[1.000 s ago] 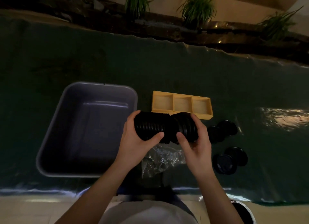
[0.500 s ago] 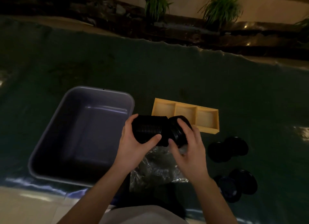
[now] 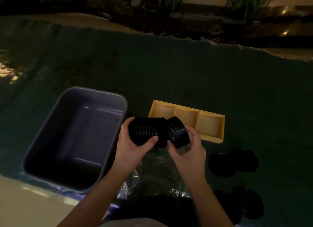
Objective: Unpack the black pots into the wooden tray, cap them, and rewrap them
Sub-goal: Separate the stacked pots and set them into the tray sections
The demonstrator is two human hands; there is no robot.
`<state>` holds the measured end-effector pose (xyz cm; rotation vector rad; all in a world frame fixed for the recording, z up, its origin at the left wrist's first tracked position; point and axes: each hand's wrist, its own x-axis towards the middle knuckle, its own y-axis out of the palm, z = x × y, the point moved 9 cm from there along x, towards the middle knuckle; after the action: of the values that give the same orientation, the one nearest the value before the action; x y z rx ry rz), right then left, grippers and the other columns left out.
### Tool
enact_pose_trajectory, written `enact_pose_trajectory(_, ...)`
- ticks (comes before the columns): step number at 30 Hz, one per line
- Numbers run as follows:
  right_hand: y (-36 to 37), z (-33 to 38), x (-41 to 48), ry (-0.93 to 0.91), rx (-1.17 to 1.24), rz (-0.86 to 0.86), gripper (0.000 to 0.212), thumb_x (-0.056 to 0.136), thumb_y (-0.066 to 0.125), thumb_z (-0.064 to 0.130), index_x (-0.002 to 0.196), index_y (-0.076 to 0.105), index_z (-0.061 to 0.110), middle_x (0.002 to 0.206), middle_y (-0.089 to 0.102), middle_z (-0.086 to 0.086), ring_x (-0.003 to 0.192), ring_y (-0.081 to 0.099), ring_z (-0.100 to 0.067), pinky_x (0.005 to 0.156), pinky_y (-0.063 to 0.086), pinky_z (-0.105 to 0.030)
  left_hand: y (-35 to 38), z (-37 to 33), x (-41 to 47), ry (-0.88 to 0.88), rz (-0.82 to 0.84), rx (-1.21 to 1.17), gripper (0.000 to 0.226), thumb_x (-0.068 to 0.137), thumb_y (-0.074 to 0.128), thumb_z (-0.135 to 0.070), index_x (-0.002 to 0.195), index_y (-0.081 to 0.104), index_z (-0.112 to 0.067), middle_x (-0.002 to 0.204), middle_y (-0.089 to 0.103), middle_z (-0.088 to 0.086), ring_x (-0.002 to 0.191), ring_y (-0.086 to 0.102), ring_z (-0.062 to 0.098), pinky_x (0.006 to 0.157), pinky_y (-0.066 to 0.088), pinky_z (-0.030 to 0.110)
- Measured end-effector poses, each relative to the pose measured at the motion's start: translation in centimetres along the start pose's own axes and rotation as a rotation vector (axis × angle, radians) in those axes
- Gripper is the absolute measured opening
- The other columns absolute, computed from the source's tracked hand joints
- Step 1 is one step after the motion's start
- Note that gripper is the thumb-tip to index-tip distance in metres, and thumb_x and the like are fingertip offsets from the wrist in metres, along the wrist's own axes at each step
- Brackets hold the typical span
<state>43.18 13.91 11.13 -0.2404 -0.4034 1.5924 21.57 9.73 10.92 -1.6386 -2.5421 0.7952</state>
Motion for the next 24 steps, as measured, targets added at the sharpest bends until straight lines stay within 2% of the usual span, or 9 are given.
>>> enact_pose_trajectory(4, 0.9, -0.6, 1.0, 0.014, 0.012, 0.085, 0.057, 0.075, 0.076, 0.048, 0.118, 0.041, 0.062, 0.115, 0.061, 0.032, 0.111, 0.06, 0.009, 0.09, 0.046, -0.005, 0.1, 0.2, 0.0, -0.025, -0.016, -0.002, 0.106, 0.053, 0.084, -0.067, 0.143, 0.033, -0.047, 0.14, 0.054, -0.013, 0.131, 0.052, 0.012, 0.109, 0.05, 0.047)
enact_pose_trajectory(8, 1.8, -0.8, 1.2, 0.006, 0.004, 0.135, 0.053, 0.072, 0.073, 0.055, 0.115, 0.042, 0.061, 0.114, 0.057, 0.037, 0.109, 0.055, 0.016, 0.088, 0.04, 0.001, -0.2, 0.1, -0.1, -0.01, -0.045, 0.066, 0.111, 0.05, 0.087, -0.065, 0.142, 0.03, -0.047, 0.142, 0.052, -0.01, 0.134, 0.05, 0.014, 0.109, 0.049, 0.048)
enact_pose_trajectory(12, 2.4, -1.4, 0.7, 0.002, -0.012, 0.163, 0.053, 0.072, 0.075, 0.052, 0.114, 0.044, 0.056, 0.114, 0.055, 0.038, 0.11, 0.054, 0.015, 0.089, 0.039, 0.001, 0.0, 0.9, -0.1, -0.029, -0.025, 0.092, 0.11, 0.054, 0.088, -0.059, 0.146, 0.031, -0.04, 0.14, 0.053, -0.008, 0.132, 0.053, 0.015, 0.107, 0.051, 0.05)
enact_pose_trajectory(18, 3.0, -2.0, 0.6, 0.007, 0.009, 0.207, 0.058, 0.073, 0.081, 0.042, 0.114, 0.044, 0.063, 0.116, 0.057, 0.037, 0.109, 0.058, 0.013, 0.088, 0.041, 0.0, -0.3, 2.1, -0.4, -0.056, -0.032, 0.1, 0.105, 0.054, 0.083, -0.061, 0.143, 0.032, -0.043, 0.137, 0.055, -0.01, 0.128, 0.056, 0.014, 0.103, 0.055, 0.048)
enact_pose_trajectory(21, 3.4, -2.0, 0.7, 0.012, 0.032, 0.197, 0.061, 0.075, 0.083, 0.035, 0.115, 0.045, 0.059, 0.116, 0.057, 0.039, 0.11, 0.057, 0.014, 0.089, 0.04, 0.0, -0.6, 2.2, -0.2, -0.053, -0.052, 0.09, 0.098, 0.054, 0.082, -0.06, 0.137, 0.031, -0.051, 0.132, 0.055, -0.017, 0.123, 0.057, 0.009, 0.1, 0.056, 0.04)
enact_pose_trajectory(24, 3.5, -1.9, 0.7, 0.016, 0.048, 0.181, 0.059, 0.075, 0.083, 0.036, 0.116, 0.045, 0.055, 0.117, 0.055, 0.039, 0.111, 0.057, 0.014, 0.091, 0.04, 0.0, -1.2, 2.2, 0.0, -0.04, -0.078, 0.083, 0.094, 0.056, 0.084, -0.058, 0.134, 0.031, -0.056, 0.128, 0.056, -0.022, 0.121, 0.058, 0.007, 0.097, 0.056, 0.034)
